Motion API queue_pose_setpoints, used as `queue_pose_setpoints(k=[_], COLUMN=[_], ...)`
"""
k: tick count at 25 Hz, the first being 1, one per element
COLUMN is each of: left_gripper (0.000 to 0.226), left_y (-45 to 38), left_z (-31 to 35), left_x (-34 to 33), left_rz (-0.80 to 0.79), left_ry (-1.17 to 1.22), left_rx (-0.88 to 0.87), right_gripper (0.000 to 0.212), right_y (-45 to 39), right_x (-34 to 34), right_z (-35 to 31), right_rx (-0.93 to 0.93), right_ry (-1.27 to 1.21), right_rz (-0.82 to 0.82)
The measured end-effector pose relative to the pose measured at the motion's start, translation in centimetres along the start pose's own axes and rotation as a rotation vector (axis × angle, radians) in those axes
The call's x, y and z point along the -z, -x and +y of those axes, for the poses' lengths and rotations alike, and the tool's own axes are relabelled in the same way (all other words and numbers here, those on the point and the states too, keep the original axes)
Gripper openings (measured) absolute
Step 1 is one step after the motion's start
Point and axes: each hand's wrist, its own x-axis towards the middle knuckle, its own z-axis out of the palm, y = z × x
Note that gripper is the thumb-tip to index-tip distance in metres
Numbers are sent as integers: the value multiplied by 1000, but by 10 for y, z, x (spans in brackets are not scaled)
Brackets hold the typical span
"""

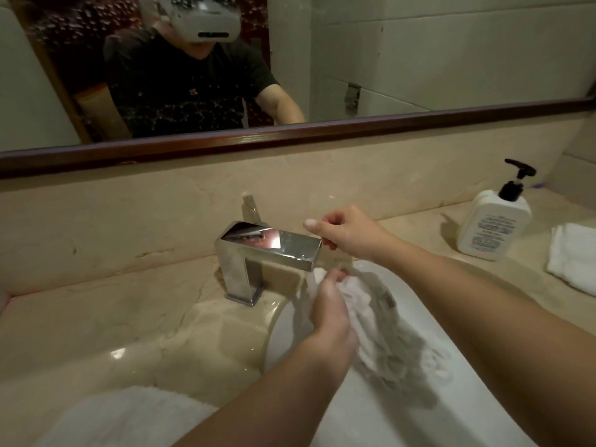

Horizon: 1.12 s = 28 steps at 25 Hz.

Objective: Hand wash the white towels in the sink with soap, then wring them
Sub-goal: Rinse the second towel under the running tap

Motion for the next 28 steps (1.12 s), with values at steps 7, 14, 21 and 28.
queue_pose_setpoints(k=[7,14,21,28], left_gripper=[66,30,59,52], left_y=[8,11,18,14], left_z=[9,19,21,33], left_x=[-2,1,1,35], left_rz=[-73,98,-8,-118], left_ry=[-97,-481,-985,-988], left_rx=[-77,-315,-381,-325], right_gripper=[31,18,21,24], right_y=[58,102,108,105], right_x=[2,-25,-23,-29], right_z=[59,101,101,95], right_rx=[-141,-340,-250,-134], right_ry=[-185,-402,-462,-459], right_rz=[336,155,339,323])
